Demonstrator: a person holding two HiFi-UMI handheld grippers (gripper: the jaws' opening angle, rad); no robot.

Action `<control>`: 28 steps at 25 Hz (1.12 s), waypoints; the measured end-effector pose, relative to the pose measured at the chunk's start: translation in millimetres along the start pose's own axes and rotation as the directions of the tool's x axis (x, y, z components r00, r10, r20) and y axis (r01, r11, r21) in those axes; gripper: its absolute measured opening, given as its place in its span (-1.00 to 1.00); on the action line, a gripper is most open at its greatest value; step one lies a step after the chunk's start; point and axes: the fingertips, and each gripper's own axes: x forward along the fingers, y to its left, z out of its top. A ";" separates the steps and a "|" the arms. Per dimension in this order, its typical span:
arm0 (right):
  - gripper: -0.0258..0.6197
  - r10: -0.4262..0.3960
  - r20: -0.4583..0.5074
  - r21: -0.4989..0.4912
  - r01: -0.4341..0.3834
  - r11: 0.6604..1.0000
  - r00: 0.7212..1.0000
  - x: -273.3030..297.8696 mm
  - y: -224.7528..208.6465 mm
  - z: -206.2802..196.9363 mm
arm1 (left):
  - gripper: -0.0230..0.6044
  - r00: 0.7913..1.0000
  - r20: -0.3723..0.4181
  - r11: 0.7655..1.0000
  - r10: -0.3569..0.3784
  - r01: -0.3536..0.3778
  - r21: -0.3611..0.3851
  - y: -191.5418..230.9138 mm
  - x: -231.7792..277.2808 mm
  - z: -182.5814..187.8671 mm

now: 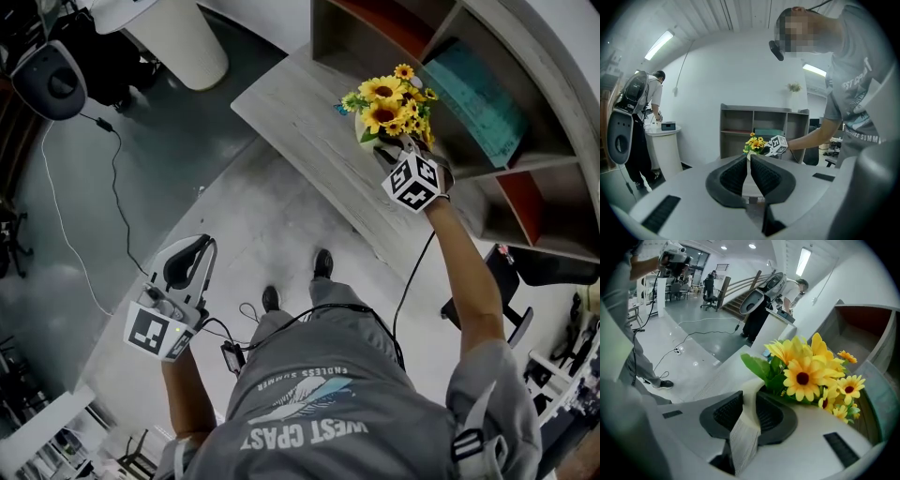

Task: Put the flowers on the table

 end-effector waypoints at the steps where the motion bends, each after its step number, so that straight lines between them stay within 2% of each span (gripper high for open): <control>1: -0.59 0.007 -0.004 0.001 -0.007 1.000 1.000 5.2 0.9 -4.5 | -0.80 1.000 -0.003 1.000 0.005 -0.005 -0.003 -1.2 0.0 -1.2; 18: -0.59 0.072 -0.065 0.025 -0.070 0.997 0.995 80.2 14.5 -50.6 | -0.80 0.997 -0.053 0.996 0.060 -0.063 -0.062 4.3 2.9 -20.0; 28: -0.59 0.093 -0.093 0.032 -0.090 0.995 0.991 112.0 22.6 -62.3 | -0.80 0.993 -0.112 0.993 0.044 -0.056 -0.106 10.0 11.2 -36.0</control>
